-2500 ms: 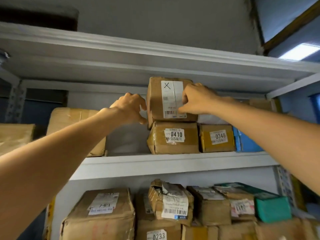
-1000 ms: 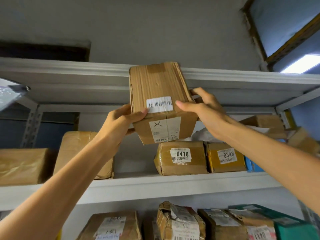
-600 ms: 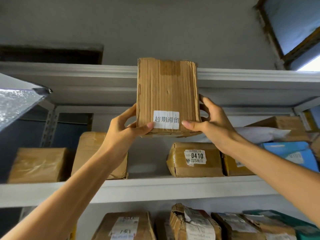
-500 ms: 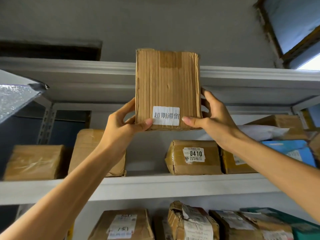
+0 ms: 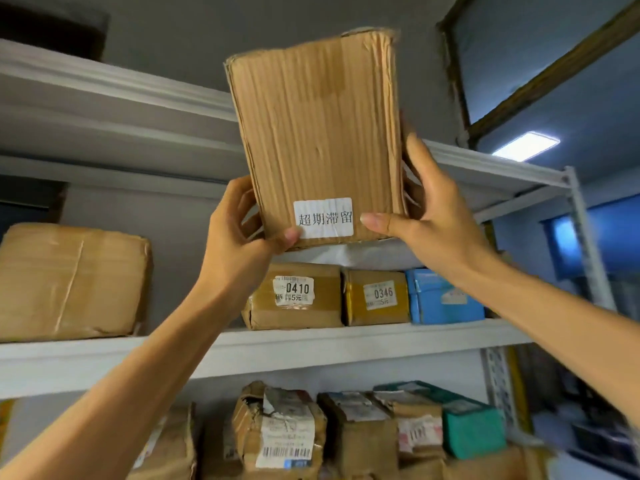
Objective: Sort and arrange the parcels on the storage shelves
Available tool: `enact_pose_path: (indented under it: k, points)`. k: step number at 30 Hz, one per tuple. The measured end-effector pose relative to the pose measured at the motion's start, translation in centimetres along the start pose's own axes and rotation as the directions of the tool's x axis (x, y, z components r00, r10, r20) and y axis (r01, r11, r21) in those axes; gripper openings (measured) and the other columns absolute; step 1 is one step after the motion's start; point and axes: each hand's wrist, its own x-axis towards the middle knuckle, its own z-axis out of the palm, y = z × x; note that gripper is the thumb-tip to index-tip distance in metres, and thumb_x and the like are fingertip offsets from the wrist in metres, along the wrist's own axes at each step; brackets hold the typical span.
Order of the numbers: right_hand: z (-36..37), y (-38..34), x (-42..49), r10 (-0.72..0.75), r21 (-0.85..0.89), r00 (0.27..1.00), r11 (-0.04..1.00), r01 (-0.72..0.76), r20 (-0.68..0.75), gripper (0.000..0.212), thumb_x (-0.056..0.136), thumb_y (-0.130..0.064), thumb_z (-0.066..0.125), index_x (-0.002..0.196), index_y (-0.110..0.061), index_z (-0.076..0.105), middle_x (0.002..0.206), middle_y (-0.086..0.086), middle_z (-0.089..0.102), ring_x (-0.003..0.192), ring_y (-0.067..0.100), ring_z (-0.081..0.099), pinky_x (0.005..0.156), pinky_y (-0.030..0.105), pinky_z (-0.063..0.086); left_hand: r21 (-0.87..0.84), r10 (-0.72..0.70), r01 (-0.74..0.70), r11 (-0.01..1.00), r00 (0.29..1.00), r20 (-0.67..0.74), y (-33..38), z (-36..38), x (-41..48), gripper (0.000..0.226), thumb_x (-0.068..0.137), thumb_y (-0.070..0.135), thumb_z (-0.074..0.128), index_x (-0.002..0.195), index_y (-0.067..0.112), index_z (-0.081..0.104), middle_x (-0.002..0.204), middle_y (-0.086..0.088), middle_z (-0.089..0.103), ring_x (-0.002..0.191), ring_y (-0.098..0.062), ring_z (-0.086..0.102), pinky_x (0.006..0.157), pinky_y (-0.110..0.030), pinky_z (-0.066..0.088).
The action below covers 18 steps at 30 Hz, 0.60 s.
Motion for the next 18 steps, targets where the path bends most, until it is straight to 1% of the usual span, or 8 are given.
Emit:
enact_pose_path:
  k: [2, 4, 6, 9, 12, 14, 16, 18]
  points:
    - [-2.6, -0.1, -0.4, -0.007, -0.078, 1.000, 0.997, 0.006, -0.007, 0.101, 0.077, -0.017, 0.078, 0.155, -0.027, 0.014, 0.149, -0.011, 0.040, 0.134, 0.003, 0.040, 0.110, 0.038, 0.041, -0.058, 0.011, -0.011, 0.998, 1.000, 0.004, 0.1, 2.5, 0.0, 0.057, 0.067, 0.011, 0.074, 0.118, 0.018, 0.049, 0.120, -0.001, 0.063, 0.114, -0.017, 0.062, 0.092, -0.047, 0.054]
    - [-5.6, -0.4, -0.9, -0.015, -0.147, 1.000, 0.989, 0.014, -0.009, 0.102, 0.078, -0.016, 0.078, 0.155, -0.026, 0.011, 0.149, -0.010, 0.039, 0.135, 0.005, 0.039, 0.109, 0.040, 0.041, -0.114, 0.032, -0.030, 0.993, 0.999, 0.016, 0.3, 5.4, 0.2, 0.059, 0.068, 0.011, 0.074, 0.120, 0.014, 0.047, 0.122, -0.002, 0.062, 0.114, -0.016, 0.061, 0.093, -0.045, 0.054]
    - [-8.7, -0.8, -1.8, -0.029, -0.205, 0.999, 0.979, 0.024, -0.023, 0.103, 0.078, -0.013, 0.078, 0.155, -0.023, 0.010, 0.150, -0.009, 0.038, 0.136, 0.006, 0.038, 0.108, 0.041, 0.043, -0.176, 0.052, -0.046, 0.983, 0.998, 0.030, 0.6, 8.5, 0.2, 0.059, 0.069, 0.011, 0.074, 0.121, 0.013, 0.047, 0.122, -0.004, 0.062, 0.113, -0.013, 0.062, 0.094, -0.040, 0.054]
    - [-13.1, -1.5, -4.2, -0.030, -0.291, 0.998, 0.956, 0.015, -0.048, 0.104, 0.078, -0.010, 0.077, 0.156, -0.020, 0.008, 0.151, -0.010, 0.035, 0.138, 0.007, 0.037, 0.108, 0.041, 0.042, -0.271, 0.073, -0.053, 0.961, 0.995, 0.064, 1.1, 13.7, -0.4, 0.053, 0.069, 0.013, 0.073, 0.116, 0.016, 0.047, 0.119, -0.002, 0.062, 0.110, -0.010, 0.063, 0.091, -0.031, 0.055]
    - [-17.7, -2.5, -7.5, 0.040, -0.389, 0.995, 0.918, -0.074, -0.096, 0.106, 0.076, -0.010, 0.077, 0.155, -0.025, 0.009, 0.149, -0.016, 0.037, 0.135, 0.005, 0.041, 0.107, 0.041, 0.044, -0.400, 0.074, -0.020, 0.916, 0.990, 0.121, 1.7, 19.6, -2.0, 0.049, 0.071, 0.013, 0.072, 0.113, 0.020, 0.047, 0.118, 0.001, 0.061, 0.109, -0.010, 0.063, 0.085, -0.027, 0.055]
    - [-20.8, -3.5, -9.9, 0.106, -0.460, 0.984, 0.873, -0.160, -0.143, 0.109, 0.075, -0.007, 0.079, 0.155, -0.030, 0.009, 0.146, -0.021, 0.039, 0.132, 0.003, 0.044, 0.105, 0.041, 0.045, -0.494, 0.065, 0.025, 0.869, 0.984, 0.166, 2.5, 23.7, -3.5, 0.046, 0.074, 0.015, 0.072, 0.113, 0.020, 0.049, 0.116, 0.003, 0.063, 0.107, -0.010, 0.064, 0.083, -0.025, 0.055]
    - [-23.8, -4.8, -12.6, 0.163, -0.523, 0.966, 0.816, -0.246, -0.199, 0.111, 0.074, -0.002, 0.080, 0.155, -0.031, 0.009, 0.145, -0.024, 0.038, 0.131, 0.000, 0.044, 0.105, 0.040, 0.046, -0.574, 0.047, 0.084, 0.815, 0.977, 0.210, 3.5, 27.8, -5.2, 0.046, 0.077, 0.021, 0.076, 0.117, 0.022, 0.051, 0.117, 0.005, 0.065, 0.108, -0.009, 0.064, 0.086, -0.027, 0.054]
    - [-26.6, -6.5, -15.7, 0.202, -0.591, 0.945, 0.741, -0.320, -0.258, 0.113, 0.073, -0.003, 0.081, 0.154, -0.035, 0.008, 0.145, -0.030, 0.036, 0.130, -0.004, 0.043, 0.105, 0.035, 0.047, -0.623, 0.030, 0.141, 0.770, 0.966, 0.256, 4.8, 32.0, -7.1, 0.050, 0.079, 0.026, 0.077, 0.121, 0.020, 0.051, 0.119, 0.007, 0.064, 0.109, -0.006, 0.062, 0.088, -0.026, 0.053]
